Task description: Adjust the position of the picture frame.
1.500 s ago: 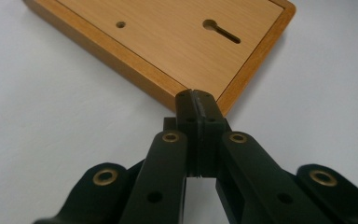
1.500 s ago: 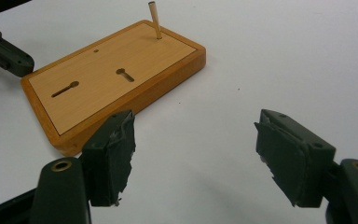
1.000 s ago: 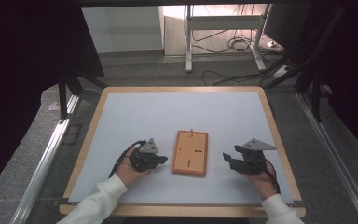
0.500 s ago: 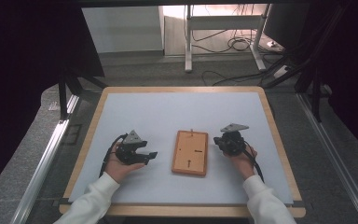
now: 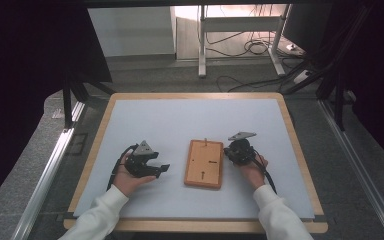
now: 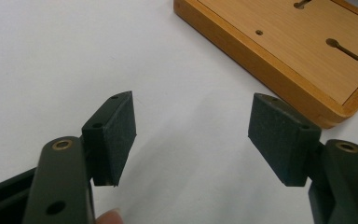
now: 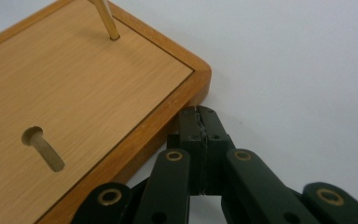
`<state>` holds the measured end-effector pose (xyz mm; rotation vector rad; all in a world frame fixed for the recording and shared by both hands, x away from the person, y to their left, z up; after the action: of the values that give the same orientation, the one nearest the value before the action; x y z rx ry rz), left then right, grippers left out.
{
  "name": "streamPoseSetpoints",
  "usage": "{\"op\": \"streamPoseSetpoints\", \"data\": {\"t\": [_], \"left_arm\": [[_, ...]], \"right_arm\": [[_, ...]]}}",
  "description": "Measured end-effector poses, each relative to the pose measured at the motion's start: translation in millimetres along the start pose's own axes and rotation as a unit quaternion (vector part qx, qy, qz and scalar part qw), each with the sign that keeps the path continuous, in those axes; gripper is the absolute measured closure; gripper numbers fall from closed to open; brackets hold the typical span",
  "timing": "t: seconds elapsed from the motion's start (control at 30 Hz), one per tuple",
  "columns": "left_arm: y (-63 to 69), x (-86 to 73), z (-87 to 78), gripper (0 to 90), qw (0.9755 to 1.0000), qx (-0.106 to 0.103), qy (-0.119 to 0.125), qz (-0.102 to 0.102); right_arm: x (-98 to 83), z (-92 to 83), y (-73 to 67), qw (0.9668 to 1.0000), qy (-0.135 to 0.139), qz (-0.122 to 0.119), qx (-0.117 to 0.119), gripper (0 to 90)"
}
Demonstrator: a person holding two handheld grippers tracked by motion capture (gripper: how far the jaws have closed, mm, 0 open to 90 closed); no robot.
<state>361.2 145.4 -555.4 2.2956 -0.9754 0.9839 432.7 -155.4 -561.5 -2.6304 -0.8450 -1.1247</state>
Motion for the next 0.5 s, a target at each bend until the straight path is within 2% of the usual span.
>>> {"op": "streamPoseSetpoints", "data": {"t": [0.07,0.17,0.3,0.33,0.43,0.5], "left_arm": [[-0.4,0.5,-0.6,32.1,1.0,0.001,0.002,0.0],[-1.5,0.2,-0.6,32.0,1.0,0.0,0.001,-0.002],[-1.5,-0.1,-0.3,32.0,1.0,-0.001,0.001,-0.002],[-1.4,0.0,-0.5,32.0,1.0,0.0,0.001,-0.002],[-1.9,0.1,-1.3,32.0,1.0,0.001,0.003,-0.001],[-2.7,0.0,-1.9,32.0,1.0,0.001,0.003,-0.002]], "right_arm": [[0.8,-1.1,-2.0,1.0,0.008,-0.005,0.0,90.0],[4.4,-2.4,-9.5,0.9998,0.013,-0.013,0.013,90.0],[4.8,-1.7,-17.3,0.9995,0.009,-0.022,0.021,90.0],[2.3,0.2,-21.7,0.9993,-0.001,-0.026,0.027,90.0],[1.8,0.4,-25.5,0.9992,0.002,-0.032,0.022,90.0],[2.6,-2.5,-25.9,0.9991,0.008,-0.03,0.028,90.0]]}}
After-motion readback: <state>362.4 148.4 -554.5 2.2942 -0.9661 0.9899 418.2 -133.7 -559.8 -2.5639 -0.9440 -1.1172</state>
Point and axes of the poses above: each handheld gripper's, and its own axes: z roughly forward along the jaws, x roughly out of its top, y roughly to its right, the point moved 5 cm from there along z, roughly forward along the jaws, and after that the axes turned 5 degrees about -x, right-handed, at the moved point
